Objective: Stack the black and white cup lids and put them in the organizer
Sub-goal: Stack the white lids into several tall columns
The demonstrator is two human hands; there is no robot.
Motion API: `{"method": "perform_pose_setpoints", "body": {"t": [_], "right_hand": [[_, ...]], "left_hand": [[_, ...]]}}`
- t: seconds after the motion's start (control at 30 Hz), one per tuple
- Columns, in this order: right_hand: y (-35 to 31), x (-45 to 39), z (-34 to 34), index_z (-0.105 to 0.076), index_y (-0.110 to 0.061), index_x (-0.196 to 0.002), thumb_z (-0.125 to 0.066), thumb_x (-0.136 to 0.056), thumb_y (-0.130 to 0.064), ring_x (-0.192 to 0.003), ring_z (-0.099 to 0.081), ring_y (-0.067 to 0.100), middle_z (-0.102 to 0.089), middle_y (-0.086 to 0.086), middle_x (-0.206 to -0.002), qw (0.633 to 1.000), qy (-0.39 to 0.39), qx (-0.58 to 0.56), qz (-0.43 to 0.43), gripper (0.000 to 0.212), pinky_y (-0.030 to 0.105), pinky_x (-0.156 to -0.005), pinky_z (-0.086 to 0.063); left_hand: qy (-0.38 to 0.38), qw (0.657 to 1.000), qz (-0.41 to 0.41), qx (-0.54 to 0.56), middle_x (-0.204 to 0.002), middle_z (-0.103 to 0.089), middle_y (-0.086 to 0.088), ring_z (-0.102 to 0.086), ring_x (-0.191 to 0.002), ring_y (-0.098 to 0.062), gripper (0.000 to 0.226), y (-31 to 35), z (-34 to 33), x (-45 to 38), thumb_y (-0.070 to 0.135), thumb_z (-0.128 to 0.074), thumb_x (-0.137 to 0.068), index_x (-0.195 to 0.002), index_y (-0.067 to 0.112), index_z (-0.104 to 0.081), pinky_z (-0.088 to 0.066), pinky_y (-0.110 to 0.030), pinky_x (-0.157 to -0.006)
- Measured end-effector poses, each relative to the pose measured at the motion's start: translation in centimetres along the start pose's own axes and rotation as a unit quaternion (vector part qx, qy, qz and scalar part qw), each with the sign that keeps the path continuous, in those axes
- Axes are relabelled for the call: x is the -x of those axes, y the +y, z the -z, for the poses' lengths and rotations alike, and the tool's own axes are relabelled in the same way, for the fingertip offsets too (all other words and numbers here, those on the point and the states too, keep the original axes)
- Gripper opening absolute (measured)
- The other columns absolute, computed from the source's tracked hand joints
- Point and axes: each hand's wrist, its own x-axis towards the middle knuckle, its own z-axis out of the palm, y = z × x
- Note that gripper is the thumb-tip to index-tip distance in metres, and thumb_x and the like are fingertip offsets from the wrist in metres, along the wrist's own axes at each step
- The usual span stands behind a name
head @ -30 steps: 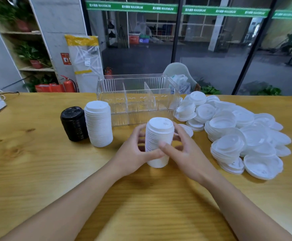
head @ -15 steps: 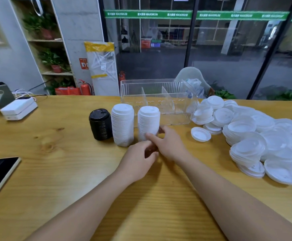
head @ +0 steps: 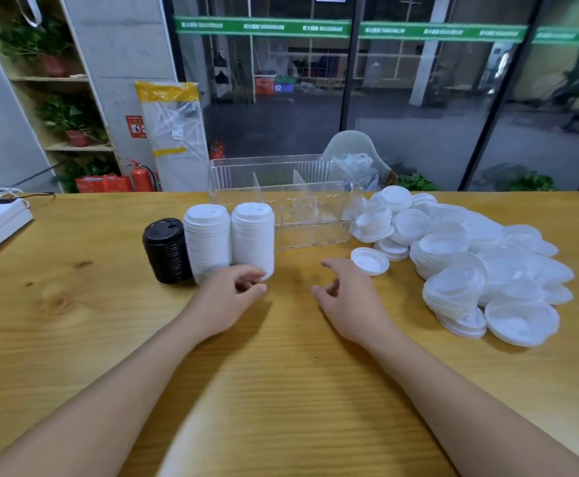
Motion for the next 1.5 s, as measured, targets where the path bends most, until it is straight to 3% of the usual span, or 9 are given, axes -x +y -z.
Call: {"method": "perform_pose_setpoints", "body": {"t": [0.13, 0.33, 0.53, 0.67, 0.83, 0.93, 1.1, 1.27, 1.5], "right_hand": [[3.1, 1.2, 2.4, -0.043, -0.015, -0.16, -0.066, -0.105, -0.031, -0.134, -0.052, 0.026, -0.05, 0.005, -0.157, 0.989, 0.042, 0.143, 0.002, 0.062, 0.038, -0.113, -0.044], [5.3, 0.7, 3.0, -0.042, -0.012, -0.155, -0.058, -0.108, -0.027, -0.116, -0.052, 0.029, -0.06, 0.01, -0.136, 0.977, 0.052, 0.208, -0.001, 0.052, 0.041, -0.102, -0.045], [5.3, 2.4, 3.1, -0.063, -0.022, -0.127, -0.071, -0.101, -0.039, -0.097, -0.058, 0.021, -0.065, -0.002, -0.111, 0.977, 0.088, 0.192, 0.033, 0.032, 0.04, -0.082, -0.05], [4.7, 4.7, 3.8, -0.069, -0.023, -0.099, -0.071, -0.103, -0.027, -0.078, -0.065, 0.012, -0.07, -0.007, -0.086, 0.993, 0.106, -0.031, 0.027, 0.006, 0.035, -0.073, -0.054], [3.7, 6.4, 5.3, -0.063, -0.02, -0.125, -0.073, -0.104, -0.017, -0.064, -0.064, 0.019, -0.08, 0.01, -0.084, 0.936, 0.038, -0.343, -0.065, 0.023, 0.036, -0.065, -0.053], [3.8, 6.8, 5.8, -0.071, -0.018, -0.123, -0.075, -0.102, -0.017, -0.066, -0.068, 0.008, -0.08, -0.001, -0.081, 0.948, 0.015, -0.311, -0.057, 0.022, 0.022, -0.066, -0.051], [3.6, 7.9, 5.2, -0.075, -0.032, -0.121, -0.081, -0.096, -0.033, -0.082, -0.074, 0.006, -0.08, -0.013, -0.092, 0.981, 0.039, -0.189, -0.029, 0.026, 0.029, -0.078, -0.06], [4.4, 10.1, 5.3, -0.065, -0.022, -0.143, -0.084, -0.092, -0.043, -0.093, -0.071, 0.004, -0.073, -0.016, -0.108, 0.99, 0.079, -0.11, -0.04, 0.059, 0.022, -0.087, -0.058], [5.9, 11.8, 7.3, -0.069, -0.026, -0.138, -0.081, -0.094, -0.045, -0.101, -0.069, 0.004, -0.072, -0.018, -0.111, 0.992, 0.074, -0.099, -0.015, 0.049, 0.025, -0.091, -0.057]], "left_hand": [[0.022, 1.0, 0.002, 0.0, -0.107, -0.079, 0.021, -0.071, -0.1, 0.006, 0.023, 0.3, -0.4, 0.2, 0.034, -0.08, -0.1, -0.122, 0.035, -0.08, -0.052, -0.025, -0.086], [-0.011, 0.999, -0.034, -0.001, -0.104, -0.079, 0.025, -0.072, -0.101, 0.007, 0.015, 4.6, -2.7, 0.9, 0.037, -0.079, -0.1, -0.114, 0.034, -0.083, -0.053, -0.017, -0.088], [-0.048, 0.997, -0.058, 0.033, -0.134, -0.069, 0.017, -0.064, -0.122, 0.005, 0.06, 8.4, -6.8, 0.6, 0.039, -0.085, -0.095, -0.15, 0.034, -0.062, -0.058, -0.024, -0.099], [-0.082, 0.988, -0.055, 0.12, -0.154, -0.059, 0.014, -0.054, -0.141, 0.004, 0.089, 9.5, -8.9, 0.7, 0.038, -0.094, -0.085, -0.161, 0.036, -0.048, -0.055, -0.032, -0.111], [-0.086, 0.98, -0.088, 0.156, -0.15, -0.06, 0.02, -0.059, -0.138, 0.001, 0.089, 10.5, -10.7, 1.6, 0.038, -0.098, -0.082, -0.158, 0.038, -0.05, -0.056, -0.033, -0.111], [-0.06, 0.986, -0.092, 0.123, -0.142, -0.06, 0.021, -0.062, -0.131, -0.001, 0.084, 10.2, -11.0, 1.8, 0.044, -0.099, -0.079, -0.151, 0.042, -0.055, -0.057, -0.036, -0.109], [-0.056, 0.99, -0.105, 0.075, -0.136, -0.059, 0.021, -0.061, -0.127, -0.006, 0.072, 9.7, -10.8, 1.9, 0.037, -0.091, -0.079, -0.143, 0.045, -0.058, -0.054, -0.043, -0.109], [-0.125, 0.988, -0.093, -0.024, -0.134, -0.056, 0.03, -0.044, -0.131, -0.005, 0.078, 9.5, -9.3, 3.8, 0.069, -0.088, -0.068, -0.136, 0.051, -0.053, -0.044, -0.041, -0.114], [-0.216, 0.971, -0.084, -0.063, -0.14, -0.045, 0.04, -0.033, -0.143, -0.001, 0.099, 11.1, -8.2, 4.2, 0.076, -0.089, -0.058, -0.147, 0.055, -0.05, -0.034, -0.043, -0.123]]}}
